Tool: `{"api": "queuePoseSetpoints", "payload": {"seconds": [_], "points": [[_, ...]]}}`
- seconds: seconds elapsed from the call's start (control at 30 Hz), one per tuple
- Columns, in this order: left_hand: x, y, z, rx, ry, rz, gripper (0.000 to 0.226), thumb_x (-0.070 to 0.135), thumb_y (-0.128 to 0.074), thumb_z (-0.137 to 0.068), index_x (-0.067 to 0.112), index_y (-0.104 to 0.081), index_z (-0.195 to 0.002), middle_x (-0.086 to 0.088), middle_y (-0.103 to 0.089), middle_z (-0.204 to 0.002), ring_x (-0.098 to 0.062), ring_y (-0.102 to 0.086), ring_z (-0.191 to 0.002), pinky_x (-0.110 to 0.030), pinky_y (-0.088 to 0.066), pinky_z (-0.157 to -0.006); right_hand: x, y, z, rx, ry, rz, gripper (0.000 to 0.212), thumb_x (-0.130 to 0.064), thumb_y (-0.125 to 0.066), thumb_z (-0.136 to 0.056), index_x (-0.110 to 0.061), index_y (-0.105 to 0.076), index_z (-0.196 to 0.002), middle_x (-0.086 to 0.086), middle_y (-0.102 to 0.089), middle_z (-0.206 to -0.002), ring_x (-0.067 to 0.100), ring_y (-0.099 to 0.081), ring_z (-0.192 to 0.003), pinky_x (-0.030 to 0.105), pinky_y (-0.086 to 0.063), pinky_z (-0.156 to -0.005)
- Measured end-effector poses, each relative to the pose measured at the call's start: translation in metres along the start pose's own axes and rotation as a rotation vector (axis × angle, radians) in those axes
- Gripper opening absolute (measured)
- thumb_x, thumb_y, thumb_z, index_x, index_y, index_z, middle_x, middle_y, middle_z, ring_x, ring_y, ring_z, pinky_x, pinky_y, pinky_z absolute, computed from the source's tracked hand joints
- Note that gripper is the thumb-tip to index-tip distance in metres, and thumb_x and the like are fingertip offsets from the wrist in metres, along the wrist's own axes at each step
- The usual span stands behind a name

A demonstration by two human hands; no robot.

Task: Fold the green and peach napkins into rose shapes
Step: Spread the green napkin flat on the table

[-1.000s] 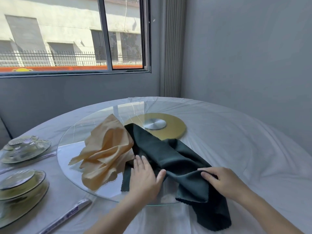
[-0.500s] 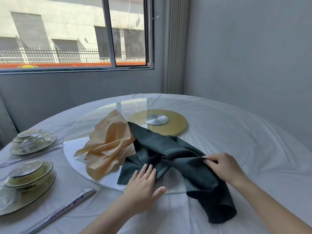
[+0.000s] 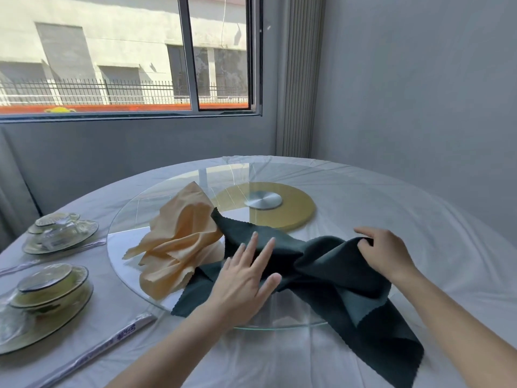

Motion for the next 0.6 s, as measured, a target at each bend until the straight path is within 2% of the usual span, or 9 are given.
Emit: {"api": "queuePoseSetpoints", "payload": {"seconds": [0.07,0.13,0.2,0.27,0.37,0.43,0.53,0.6], "points": [[0.007,-0.015,-0.024,-0.084,0.005,-0.076,0.059,0.066,-0.014,-0.09,0.05,0.009,-0.143,0.005,0.014,-0.158,-0.026,0.008,-0.145,-0.051,-0.006,-0.116,-0.02,0.004,0.02,0.166,0.155,0.144,0.033,-0.015,-0.055,-0.085,-0.014,-0.065,-0.116,0.01,-0.059,-0.127,0.03,-0.052,-0.118,0.042,-0.032,-0.103],[0.009,-0.03,-0.044,-0.143,0.02,-0.124,0.058,0.064,-0.015,-0.092,0.049,0.005,-0.144,0.004,0.009,-0.159,-0.027,0.01,-0.145,-0.055,-0.001,-0.115,-0.042,0.004,0.049,0.315,0.335,0.215,0.032,-0.029,-0.053,-0.082,-0.016,-0.07,-0.105,0.011,-0.063,-0.112,0.032,-0.06,-0.101,0.043,-0.039,-0.093],[0.007,-0.043,-0.06,-0.18,0.039,-0.147,0.059,0.065,-0.014,-0.091,0.047,0.002,-0.145,0.003,0.006,-0.159,-0.027,0.01,-0.145,-0.056,0.0,-0.114,-0.057,-0.009,0.076,0.303,0.479,0.275,0.038,-0.043,-0.048,-0.08,-0.02,-0.071,-0.099,0.004,-0.062,-0.095,0.026,-0.06,-0.084,0.039,-0.046,-0.079],[0.004,-0.051,-0.074,-0.202,0.055,-0.159,0.06,0.065,-0.014,-0.092,0.046,0.0,-0.146,0.003,0.005,-0.159,-0.026,0.01,-0.145,-0.056,0.001,-0.114,-0.06,-0.025,0.089,0.228,0.522,0.349,0.044,-0.053,-0.046,-0.079,-0.023,-0.069,-0.1,0.0,-0.058,-0.088,0.021,-0.059,-0.077,0.036,-0.048,-0.073],[0.002,-0.056,-0.09,-0.2,0.043,-0.178,0.06,0.064,-0.015,-0.092,0.044,-0.001,-0.147,0.003,0.004,-0.159,-0.025,0.009,-0.145,-0.055,0.002,-0.114,-0.048,-0.028,0.072,0.211,0.429,0.345,0.05,-0.058,-0.047,-0.079,-0.02,-0.067,-0.105,-0.003,-0.059,-0.087,0.018,-0.062,-0.075,0.033,-0.049,-0.067],[-0.002,-0.059,-0.098,-0.193,0.032,-0.186,0.06,0.064,-0.016,-0.093,0.043,-0.001,-0.147,0.003,0.004,-0.159,-0.025,0.009,-0.145,-0.054,0.003,-0.114,-0.036,-0.023,0.049,0.15,0.303,0.281,0.05,-0.056,-0.056,-0.081,-0.02,-0.061,-0.116,-0.001,-0.058,-0.101,0.019,-0.063,-0.086,0.035,-0.047,-0.075],[-0.009,-0.063,-0.105,-0.194,0.036,-0.218,0.063,0.064,-0.018,-0.092,0.041,-0.001,-0.148,0.003,0.005,-0.159,-0.025,0.01,-0.145,-0.053,0.004,-0.114,-0.003,-0.037,0.019,-0.119,0.03,0.319,0.07,-0.068,-0.054,-0.076,-0.024,-0.043,-0.13,-0.002,-0.045,-0.126,0.019,-0.049,-0.115,0.032,-0.036,-0.094],[-0.011,-0.063,-0.107,-0.179,0.05,-0.237,0.066,0.064,-0.02,-0.092,0.037,0.001,-0.149,0.002,0.007,-0.159,-0.025,0.011,-0.145,-0.052,0.004,-0.115,0.013,-0.049,0.011,-0.255,-0.083,0.395,0.073,-0.075,-0.057,-0.066,-0.023,-0.045,-0.117,-0.002,-0.044,-0.122,0.02,-0.047,-0.114,0.033,-0.037,-0.091]]}}
Point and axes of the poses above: each hand's wrist, its own z-axis away from the middle knuckle, its own y-axis out of the back of the hand, x = y × z, the point moved 8 cm from there along -z, towards the middle knuckle
